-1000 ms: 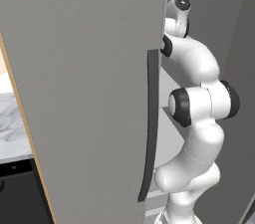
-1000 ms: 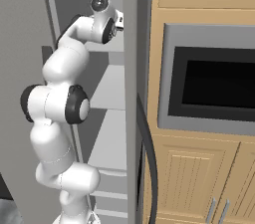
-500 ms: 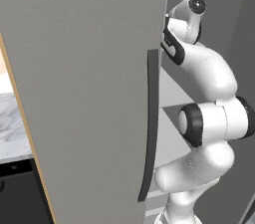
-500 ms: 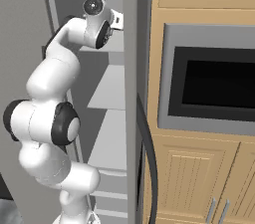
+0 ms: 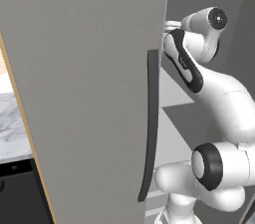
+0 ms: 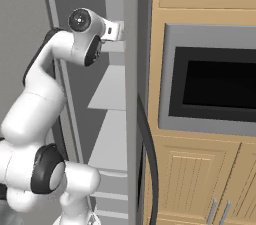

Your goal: Take the mango, mushroom, and squash from the freezer and place them in the bowl on the counter.

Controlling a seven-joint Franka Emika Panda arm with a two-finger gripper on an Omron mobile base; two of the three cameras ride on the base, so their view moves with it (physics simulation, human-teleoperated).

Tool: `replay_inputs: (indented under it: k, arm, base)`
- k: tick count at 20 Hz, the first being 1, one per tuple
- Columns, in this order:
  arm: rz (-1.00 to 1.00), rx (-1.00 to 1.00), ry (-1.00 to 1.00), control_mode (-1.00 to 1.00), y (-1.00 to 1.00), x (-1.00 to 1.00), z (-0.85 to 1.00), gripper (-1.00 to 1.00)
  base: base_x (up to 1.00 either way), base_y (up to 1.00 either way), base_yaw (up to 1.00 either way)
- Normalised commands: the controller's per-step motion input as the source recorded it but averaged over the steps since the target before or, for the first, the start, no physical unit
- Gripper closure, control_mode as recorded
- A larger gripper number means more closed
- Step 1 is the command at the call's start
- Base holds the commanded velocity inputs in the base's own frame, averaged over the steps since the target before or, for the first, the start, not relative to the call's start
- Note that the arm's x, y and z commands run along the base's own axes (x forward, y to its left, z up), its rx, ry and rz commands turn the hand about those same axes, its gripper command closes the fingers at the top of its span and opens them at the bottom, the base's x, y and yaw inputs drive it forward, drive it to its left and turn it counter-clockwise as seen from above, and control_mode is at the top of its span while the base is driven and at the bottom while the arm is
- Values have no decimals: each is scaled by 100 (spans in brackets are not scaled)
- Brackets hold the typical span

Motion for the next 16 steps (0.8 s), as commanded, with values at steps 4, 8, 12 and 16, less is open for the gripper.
replay_inputs:
  k: [4,8,12,16]
  arm:
    - [0,0,0,-100,1,-100,6,100]
    - [0,0,3,-100,4,-100,0,100]
    - [0,-1,20,-100,13,-100,0,100]
    - [-1,0,25,-100,9,-100,0,100]
  base:
    - [0,0,0]
    - [0,0,0]
    - [0,0,0]
    - [0,0,0]
